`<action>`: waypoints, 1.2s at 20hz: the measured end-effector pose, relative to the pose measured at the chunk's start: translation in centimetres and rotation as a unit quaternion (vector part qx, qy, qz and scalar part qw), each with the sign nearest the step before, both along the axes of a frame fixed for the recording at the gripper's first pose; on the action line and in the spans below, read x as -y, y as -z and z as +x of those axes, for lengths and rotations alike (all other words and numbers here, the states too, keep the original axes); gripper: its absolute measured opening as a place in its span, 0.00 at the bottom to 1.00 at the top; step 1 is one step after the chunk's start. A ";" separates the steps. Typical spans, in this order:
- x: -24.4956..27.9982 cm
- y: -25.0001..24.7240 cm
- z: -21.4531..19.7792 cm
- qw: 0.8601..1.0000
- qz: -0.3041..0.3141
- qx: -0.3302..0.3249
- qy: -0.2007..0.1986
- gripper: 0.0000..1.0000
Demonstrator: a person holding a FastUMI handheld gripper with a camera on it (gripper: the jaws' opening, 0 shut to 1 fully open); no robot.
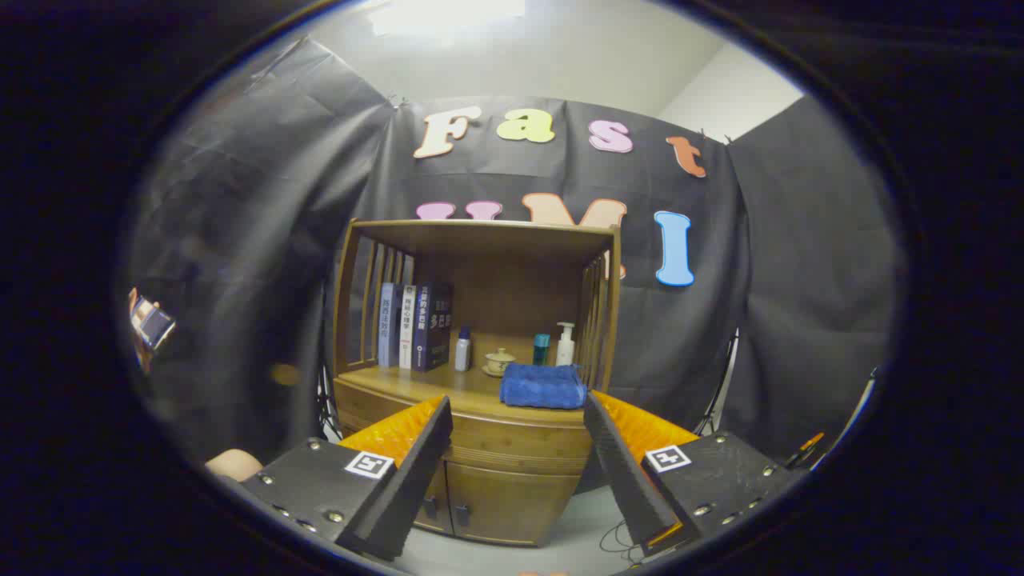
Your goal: Pull open the drawer, take out the items inside it, and place them on the countertop above the cabinet.
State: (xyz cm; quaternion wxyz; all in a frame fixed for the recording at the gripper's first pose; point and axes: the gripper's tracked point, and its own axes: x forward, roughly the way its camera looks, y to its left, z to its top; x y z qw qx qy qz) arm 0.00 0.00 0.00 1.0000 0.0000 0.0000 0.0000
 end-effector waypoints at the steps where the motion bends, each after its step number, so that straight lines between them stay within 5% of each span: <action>1: -0.5 0.2 0.0 1.000 -0.004 -0.001 -0.004 0.99; 24: -4.6 2.8 4.1 1.000 -0.010 -0.010 -0.024 0.96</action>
